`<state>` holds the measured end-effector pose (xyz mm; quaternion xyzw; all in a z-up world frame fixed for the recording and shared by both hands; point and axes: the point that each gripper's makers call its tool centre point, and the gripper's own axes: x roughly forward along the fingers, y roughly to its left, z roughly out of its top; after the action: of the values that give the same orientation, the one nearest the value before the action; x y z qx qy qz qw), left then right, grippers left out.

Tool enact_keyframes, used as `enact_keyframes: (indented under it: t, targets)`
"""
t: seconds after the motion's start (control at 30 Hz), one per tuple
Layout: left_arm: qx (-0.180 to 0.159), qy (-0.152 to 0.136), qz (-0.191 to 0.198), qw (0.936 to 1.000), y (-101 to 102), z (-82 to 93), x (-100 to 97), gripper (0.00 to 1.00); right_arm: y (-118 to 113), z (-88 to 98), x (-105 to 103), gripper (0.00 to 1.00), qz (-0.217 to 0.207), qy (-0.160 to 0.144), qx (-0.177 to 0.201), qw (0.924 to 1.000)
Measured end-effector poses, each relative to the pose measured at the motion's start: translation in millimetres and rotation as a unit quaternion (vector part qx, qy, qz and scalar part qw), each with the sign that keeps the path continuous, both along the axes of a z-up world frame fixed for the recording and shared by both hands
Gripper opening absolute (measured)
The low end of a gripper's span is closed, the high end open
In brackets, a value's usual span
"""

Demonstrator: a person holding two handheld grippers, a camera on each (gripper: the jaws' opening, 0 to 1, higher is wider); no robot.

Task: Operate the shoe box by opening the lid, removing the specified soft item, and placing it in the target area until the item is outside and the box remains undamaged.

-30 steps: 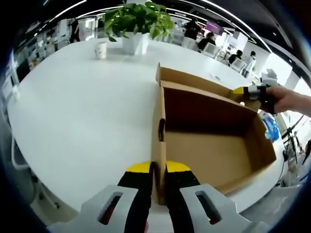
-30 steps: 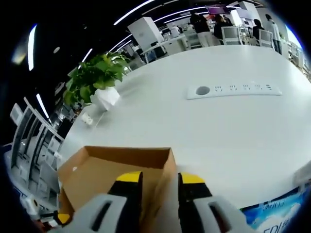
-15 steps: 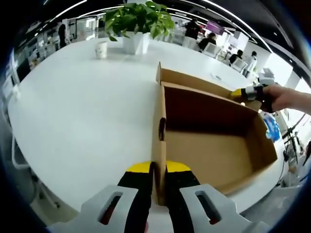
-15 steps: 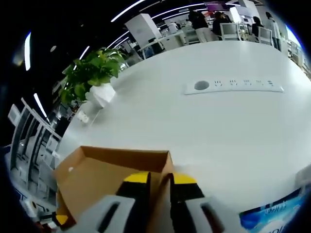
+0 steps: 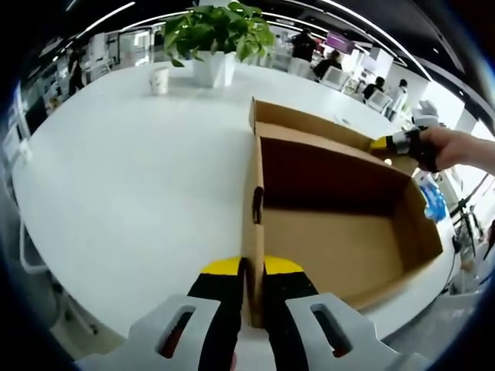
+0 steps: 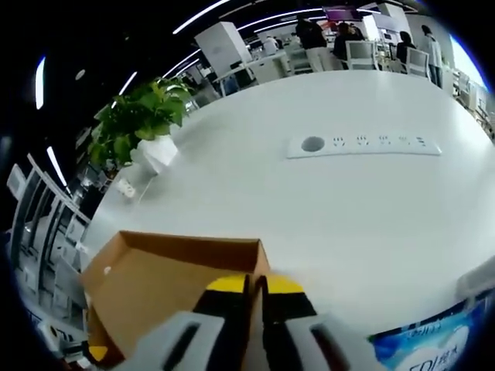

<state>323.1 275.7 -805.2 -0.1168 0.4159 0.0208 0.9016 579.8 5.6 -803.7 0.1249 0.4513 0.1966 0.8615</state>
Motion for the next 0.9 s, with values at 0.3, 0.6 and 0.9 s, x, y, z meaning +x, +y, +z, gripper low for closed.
enact_keyframes:
  t: [0.3,0.6,0.9]
  targets:
    - [0.012,-0.001,-0.005,0.9999,0,-0.4,0.7,0.05,-6,19.0,-1,0.00,-0.015,-0.016,0.002,0.9998]
    - [0.017,0.000,-0.005,0.9998,1,-3.4,1.6,0.05,-9,42.7,-7,0.00,-0.025,-0.042,0.008,0.9987]
    - [0.018,0.006,0.000,0.9998,1,-4.8,2.3,0.04,-10,66.4,-12,0.00,-0.018,-0.074,0.010,0.9971]
